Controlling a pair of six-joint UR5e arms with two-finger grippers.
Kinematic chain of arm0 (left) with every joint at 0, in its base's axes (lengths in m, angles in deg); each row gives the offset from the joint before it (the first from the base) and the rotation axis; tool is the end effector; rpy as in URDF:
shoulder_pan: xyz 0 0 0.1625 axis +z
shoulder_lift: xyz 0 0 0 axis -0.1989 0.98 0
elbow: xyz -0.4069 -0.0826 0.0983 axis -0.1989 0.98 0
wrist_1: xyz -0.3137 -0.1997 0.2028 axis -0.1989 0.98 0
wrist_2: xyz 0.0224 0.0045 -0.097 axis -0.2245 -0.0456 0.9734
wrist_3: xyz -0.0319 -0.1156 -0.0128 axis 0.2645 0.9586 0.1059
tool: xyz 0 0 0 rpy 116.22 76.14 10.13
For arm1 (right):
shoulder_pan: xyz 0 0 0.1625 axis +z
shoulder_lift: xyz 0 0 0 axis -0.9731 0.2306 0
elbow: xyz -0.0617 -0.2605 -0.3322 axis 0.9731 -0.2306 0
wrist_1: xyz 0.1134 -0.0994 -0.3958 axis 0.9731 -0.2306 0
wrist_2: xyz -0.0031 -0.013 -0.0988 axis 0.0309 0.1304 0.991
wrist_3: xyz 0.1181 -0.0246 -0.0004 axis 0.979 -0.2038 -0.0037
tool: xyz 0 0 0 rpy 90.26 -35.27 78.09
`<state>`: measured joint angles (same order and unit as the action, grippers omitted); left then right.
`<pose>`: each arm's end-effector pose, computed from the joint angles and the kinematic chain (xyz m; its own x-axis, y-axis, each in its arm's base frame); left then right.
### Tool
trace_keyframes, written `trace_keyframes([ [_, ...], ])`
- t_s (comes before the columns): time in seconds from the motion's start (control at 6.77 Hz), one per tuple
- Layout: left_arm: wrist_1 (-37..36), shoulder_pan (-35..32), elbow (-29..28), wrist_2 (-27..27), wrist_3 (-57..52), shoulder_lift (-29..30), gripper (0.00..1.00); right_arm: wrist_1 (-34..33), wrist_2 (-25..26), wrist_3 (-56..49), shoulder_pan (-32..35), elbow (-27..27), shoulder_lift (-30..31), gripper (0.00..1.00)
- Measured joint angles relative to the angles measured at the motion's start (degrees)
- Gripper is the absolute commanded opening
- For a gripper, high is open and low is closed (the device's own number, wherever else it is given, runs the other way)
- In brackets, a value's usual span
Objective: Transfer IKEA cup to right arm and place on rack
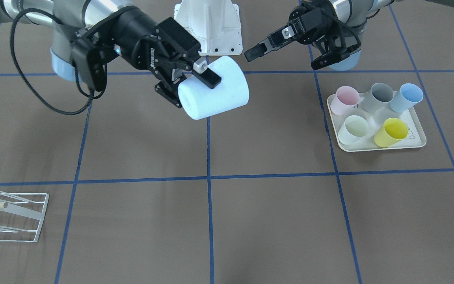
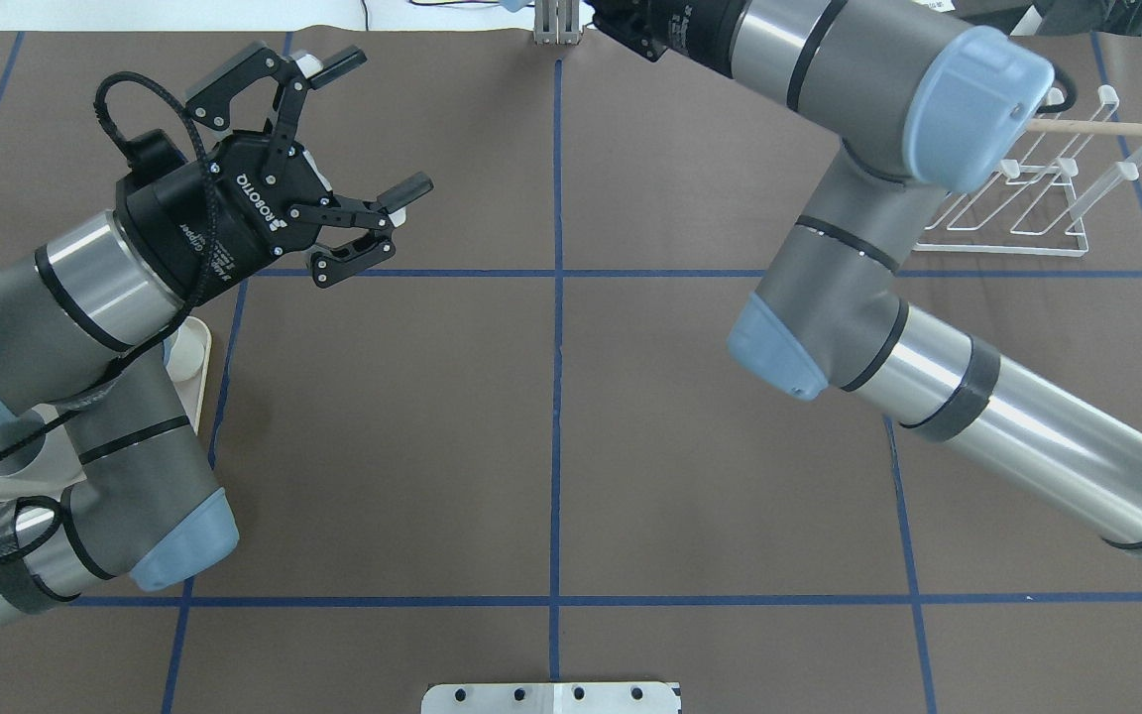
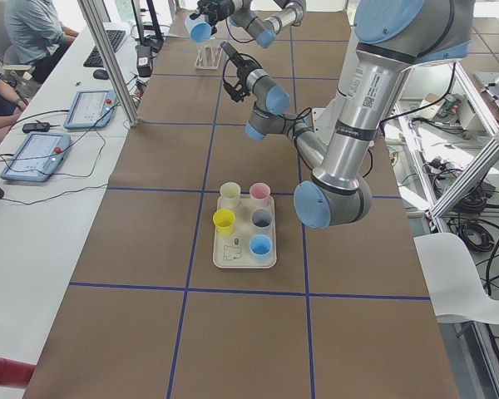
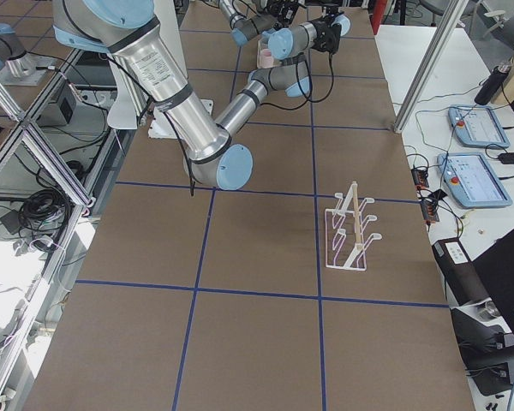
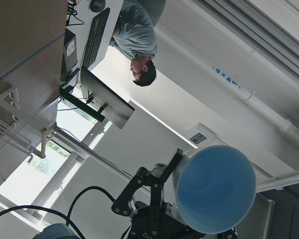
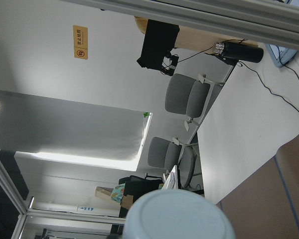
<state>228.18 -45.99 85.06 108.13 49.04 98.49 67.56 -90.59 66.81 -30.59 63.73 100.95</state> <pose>0.3447 -0.4228 0.1826 -0.8372 -0.3189 -0.4444 0.0584 0.7557 -0.6524 -0.3491 -0.5577 0.0775 -0.4987 -0.0301 0.8662 -0.5978 0.7356 -0.3186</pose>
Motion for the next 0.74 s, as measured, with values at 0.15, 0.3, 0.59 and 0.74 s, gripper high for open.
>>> trace_keyframes([
  [0.15,-0.28,-0.9,0.78,1.89,-5.04,-2.94,1.0,-2.59,-3.63,-2.72,3.7,-0.05,2.06,0.0],
  [0.3,-0.48,-1.88,1.76,3.05,-10.84,-6.65,1.0,-7.81,-5.65,-8.16,6.85,0.43,3.95,0.0],
  [0.59,-3.47,-5.74,3.06,7.07,-21.21,-11.64,0.99,-19.16,-5.78,-20.76,11.9,1.66,6.39,0.0],
  [0.74,-8.4,-10.49,3.78,13.25,-25.71,-12.63,0.99,-22.4,-5.33,-26.35,13.6,2.81,8.76,0.0],
])
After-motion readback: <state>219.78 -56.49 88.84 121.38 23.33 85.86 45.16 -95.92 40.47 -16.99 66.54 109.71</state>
